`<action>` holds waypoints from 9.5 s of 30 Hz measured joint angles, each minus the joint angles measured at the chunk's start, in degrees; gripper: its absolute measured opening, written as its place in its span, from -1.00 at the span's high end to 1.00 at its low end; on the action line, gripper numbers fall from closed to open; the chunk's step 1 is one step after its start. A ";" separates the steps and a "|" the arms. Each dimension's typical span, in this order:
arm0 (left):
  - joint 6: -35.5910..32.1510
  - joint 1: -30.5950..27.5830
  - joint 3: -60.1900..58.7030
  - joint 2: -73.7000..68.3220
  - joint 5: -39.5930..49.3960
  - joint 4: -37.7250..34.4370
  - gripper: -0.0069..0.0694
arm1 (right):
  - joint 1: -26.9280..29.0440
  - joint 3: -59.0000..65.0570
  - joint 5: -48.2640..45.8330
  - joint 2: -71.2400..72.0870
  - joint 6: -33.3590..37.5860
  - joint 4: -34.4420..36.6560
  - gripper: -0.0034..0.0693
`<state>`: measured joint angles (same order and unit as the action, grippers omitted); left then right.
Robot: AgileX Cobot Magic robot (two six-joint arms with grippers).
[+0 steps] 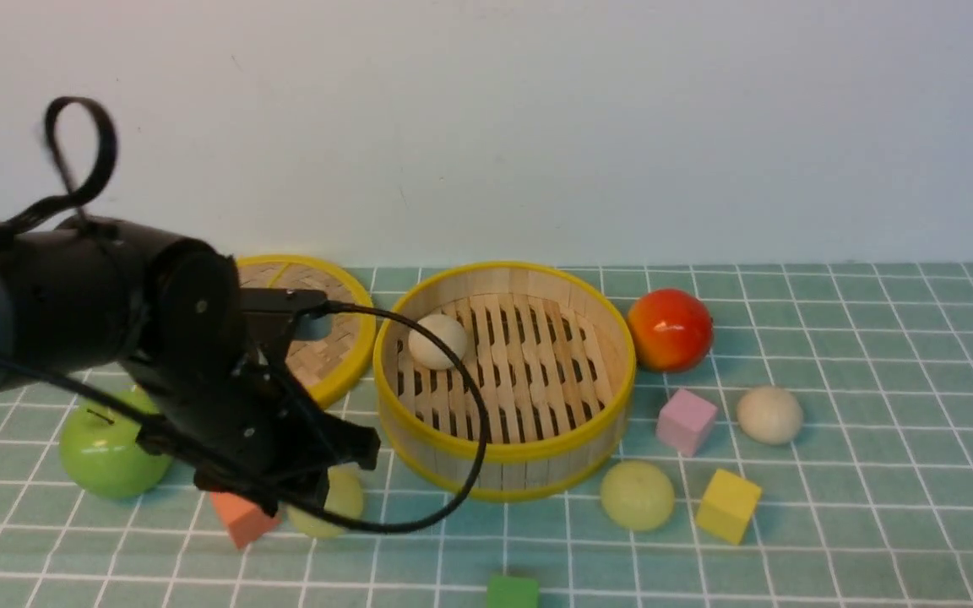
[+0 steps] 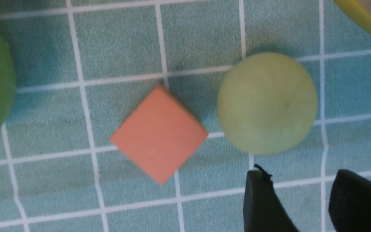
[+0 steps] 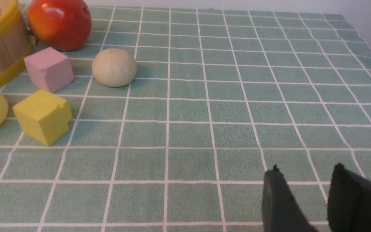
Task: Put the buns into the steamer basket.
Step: Use the left arm to grab a steamed stuffed bun, then use the left arm to put the steamed stuffed bun into the steamer, then use the right arm to grab a steamed stuffed bun
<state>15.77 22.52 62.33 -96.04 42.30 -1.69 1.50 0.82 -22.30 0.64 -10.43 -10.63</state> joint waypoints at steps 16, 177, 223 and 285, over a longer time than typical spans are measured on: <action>5.52 1.16 5.69 -9.35 1.28 2.84 0.04 | 0.00 0.00 0.00 0.00 0.00 0.00 0.25; 14.10 -9.08 -39.15 83.25 -8.23 13.42 0.85 | 0.00 0.00 0.00 0.00 0.04 0.00 0.25; 11.99 -24.01 -64.06 96.64 -20.24 12.74 0.79 | 0.05 0.00 0.05 0.00 -0.02 0.01 0.25; 11.99 -24.01 -64.06 96.64 -20.24 12.74 0.72 | -4.91 -57.80 -10.10 -88.87 12.99 26.43 0.25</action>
<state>27.75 -1.49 -1.73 0.59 22.06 11.05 -3.41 -56.98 -32.40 -88.23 2.57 15.79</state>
